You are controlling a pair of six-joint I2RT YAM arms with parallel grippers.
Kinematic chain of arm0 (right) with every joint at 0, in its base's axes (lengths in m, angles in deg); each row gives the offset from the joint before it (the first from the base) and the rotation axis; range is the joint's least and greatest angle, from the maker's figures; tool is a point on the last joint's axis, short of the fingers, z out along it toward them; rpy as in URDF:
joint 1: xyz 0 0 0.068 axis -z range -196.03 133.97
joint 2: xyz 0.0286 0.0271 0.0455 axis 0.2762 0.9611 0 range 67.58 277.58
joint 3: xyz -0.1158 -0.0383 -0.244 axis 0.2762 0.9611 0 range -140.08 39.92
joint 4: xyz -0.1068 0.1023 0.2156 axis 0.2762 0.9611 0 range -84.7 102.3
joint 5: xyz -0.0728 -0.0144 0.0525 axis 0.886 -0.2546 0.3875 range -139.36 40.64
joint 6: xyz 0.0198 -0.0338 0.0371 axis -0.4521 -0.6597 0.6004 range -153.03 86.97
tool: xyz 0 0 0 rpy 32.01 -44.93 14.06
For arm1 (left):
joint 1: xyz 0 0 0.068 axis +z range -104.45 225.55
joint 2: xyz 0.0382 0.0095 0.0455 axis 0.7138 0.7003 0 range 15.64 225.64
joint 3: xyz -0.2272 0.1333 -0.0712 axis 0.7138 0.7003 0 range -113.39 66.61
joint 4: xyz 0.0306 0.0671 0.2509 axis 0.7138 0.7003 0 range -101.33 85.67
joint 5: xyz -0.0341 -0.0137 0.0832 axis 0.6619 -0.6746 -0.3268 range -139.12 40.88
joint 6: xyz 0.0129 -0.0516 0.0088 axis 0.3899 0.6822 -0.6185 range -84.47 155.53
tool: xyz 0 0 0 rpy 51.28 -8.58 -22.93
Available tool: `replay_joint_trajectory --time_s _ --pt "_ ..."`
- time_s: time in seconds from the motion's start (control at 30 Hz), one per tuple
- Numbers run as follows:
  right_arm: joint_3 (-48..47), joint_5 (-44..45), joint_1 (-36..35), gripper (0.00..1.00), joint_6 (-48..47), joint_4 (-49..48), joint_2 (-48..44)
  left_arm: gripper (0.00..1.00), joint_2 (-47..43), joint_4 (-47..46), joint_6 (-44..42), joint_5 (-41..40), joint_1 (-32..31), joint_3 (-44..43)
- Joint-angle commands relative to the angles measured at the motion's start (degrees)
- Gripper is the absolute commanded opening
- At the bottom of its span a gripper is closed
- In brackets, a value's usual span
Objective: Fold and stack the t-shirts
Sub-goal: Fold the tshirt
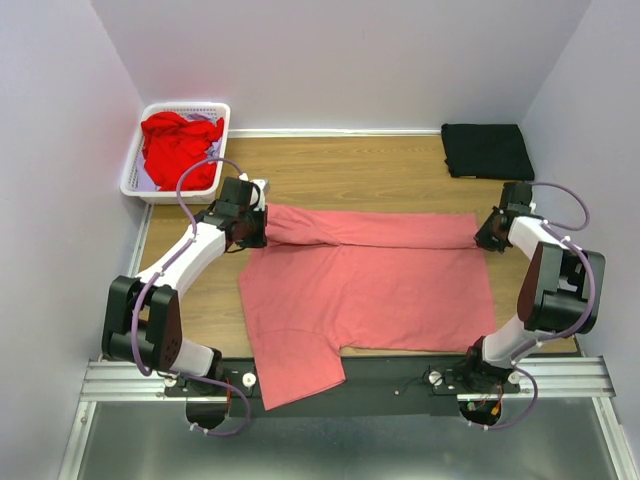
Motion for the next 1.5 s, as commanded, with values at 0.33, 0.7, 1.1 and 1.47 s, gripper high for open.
replay_joint_trajectory --time_s 0.33,0.7,1.1,1.47 --pt "-6.90 2.47 -1.84 0.48 -3.27 7.42 1.98 0.00 1.54 1.71 -1.26 2.47 -0.29 -2.06" --pt "-11.65 -5.61 -10.63 0.50 -5.20 7.43 1.79 0.00 2.16 3.82 -0.82 5.63 -1.43 -1.80" --pt "-12.88 -12.64 -18.02 0.50 -7.40 5.41 6.71 0.00 0.14 5.41 1.37 5.90 -3.45 1.46" --pt "-11.65 -11.16 -19.16 0.50 -7.66 4.17 8.30 0.00 -0.92 7.95 2.78 2.74 -4.33 -0.30"
